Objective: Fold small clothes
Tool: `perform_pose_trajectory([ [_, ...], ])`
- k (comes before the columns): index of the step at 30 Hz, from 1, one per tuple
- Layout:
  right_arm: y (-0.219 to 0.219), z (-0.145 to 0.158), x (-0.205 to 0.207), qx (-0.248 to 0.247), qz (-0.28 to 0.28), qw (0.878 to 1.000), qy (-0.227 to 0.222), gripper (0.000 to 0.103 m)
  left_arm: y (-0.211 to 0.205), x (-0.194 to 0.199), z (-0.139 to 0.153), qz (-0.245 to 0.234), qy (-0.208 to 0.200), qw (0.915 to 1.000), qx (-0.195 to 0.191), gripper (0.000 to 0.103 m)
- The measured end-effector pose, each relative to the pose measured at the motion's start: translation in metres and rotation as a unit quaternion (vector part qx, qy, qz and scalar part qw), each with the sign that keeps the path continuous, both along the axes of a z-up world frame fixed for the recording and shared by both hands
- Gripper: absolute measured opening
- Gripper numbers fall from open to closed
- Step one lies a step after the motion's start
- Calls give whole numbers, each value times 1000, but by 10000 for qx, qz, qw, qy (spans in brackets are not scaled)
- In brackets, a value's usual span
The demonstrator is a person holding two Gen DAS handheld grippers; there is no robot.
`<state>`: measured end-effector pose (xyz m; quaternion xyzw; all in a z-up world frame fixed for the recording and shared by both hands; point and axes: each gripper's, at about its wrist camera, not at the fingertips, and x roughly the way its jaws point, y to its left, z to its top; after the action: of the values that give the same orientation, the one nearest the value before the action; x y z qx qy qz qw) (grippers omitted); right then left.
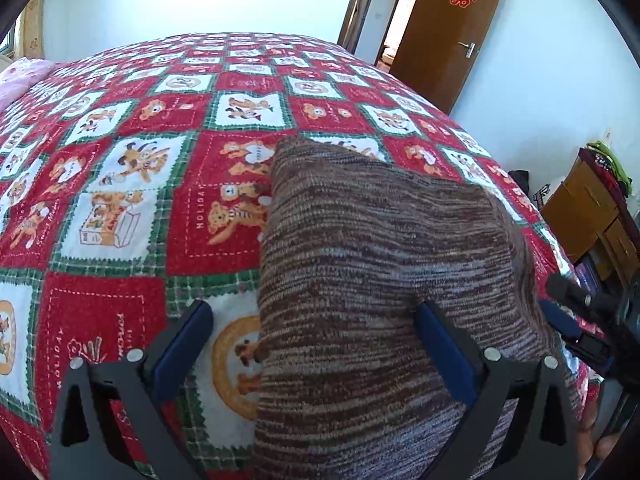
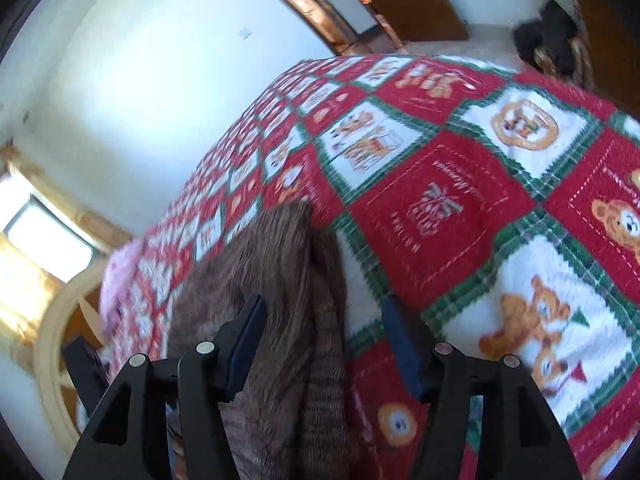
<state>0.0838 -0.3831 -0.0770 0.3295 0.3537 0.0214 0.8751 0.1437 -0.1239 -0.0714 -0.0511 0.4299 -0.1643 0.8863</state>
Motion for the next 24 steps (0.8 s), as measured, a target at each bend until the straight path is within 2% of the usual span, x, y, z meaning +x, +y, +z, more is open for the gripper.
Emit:
perform_pose_trajectory([
  [3, 27, -3, -2, -356, 559, 9977, 129, 62, 0, 0, 0, -29, -3, 10000, -37, 102],
  [5, 43, 1, -2, -878, 649, 9940, 111, 62, -2, -2, 1, -106, -55, 9999, -51, 97],
  [7, 53, 1, 3, -1084, 789, 9909, 105, 62, -5, -5, 2, -244, -133, 9996, -77, 87],
  [12, 70, 1, 3, -1691, 935, 9811, 96, 57, -4, -4, 2, -329, -120, 9992, -184, 79],
  [15, 68, 1, 5, -1601, 931, 9827, 70, 47, -5, -6, 3, -341, -178, 9991, -189, 69],
  [24, 65, -2, 9, -1459, 904, 9851, 47, 50, -5, -6, 2, -341, -151, 9991, -216, 70],
])
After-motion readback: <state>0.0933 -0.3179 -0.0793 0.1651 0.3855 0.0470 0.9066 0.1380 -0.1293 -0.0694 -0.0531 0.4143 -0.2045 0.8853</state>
